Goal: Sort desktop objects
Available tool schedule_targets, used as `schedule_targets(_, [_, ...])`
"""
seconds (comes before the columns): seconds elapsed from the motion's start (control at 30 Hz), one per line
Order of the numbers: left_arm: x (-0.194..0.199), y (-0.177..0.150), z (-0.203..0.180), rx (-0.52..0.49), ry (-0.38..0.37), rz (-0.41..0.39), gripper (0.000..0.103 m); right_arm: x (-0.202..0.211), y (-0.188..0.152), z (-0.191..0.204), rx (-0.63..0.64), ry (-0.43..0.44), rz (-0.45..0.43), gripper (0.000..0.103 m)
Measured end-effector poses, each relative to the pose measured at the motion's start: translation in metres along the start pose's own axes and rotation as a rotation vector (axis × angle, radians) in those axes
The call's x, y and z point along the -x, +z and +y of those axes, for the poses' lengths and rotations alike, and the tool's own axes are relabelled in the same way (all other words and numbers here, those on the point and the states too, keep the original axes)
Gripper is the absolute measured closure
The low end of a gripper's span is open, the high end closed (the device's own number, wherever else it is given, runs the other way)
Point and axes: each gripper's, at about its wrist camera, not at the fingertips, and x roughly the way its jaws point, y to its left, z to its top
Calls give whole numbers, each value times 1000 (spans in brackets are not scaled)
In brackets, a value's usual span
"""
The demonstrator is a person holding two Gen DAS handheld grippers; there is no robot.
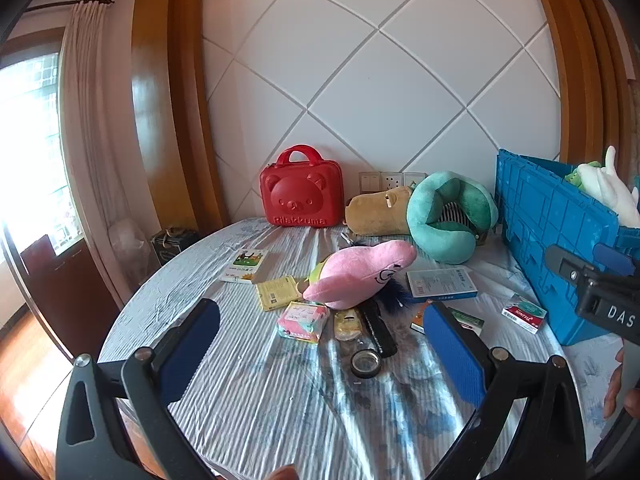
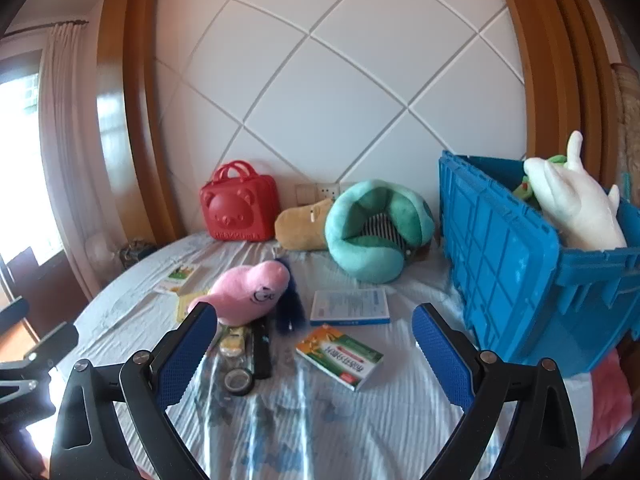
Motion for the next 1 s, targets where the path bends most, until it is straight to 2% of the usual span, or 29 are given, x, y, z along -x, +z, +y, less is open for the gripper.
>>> schedule_targets(0.3, [-40, -7, 18, -8, -38, 29, 0, -31, -5, 10, -23, -33, 52, 3])
schedule_targets(0.67, [-117, 28, 53, -46, -127, 49, 0, -78, 23, 55, -13, -139, 47, 3])
schedule_targets(0.87, [-130, 38, 54, -77, -147, 41, 0, -89, 31, 67, -37, -159, 29, 3])
schedule_targets(1.0, [-129, 37, 46, -70, -145, 52, 0, -88, 26, 69, -7, -151, 43, 3])
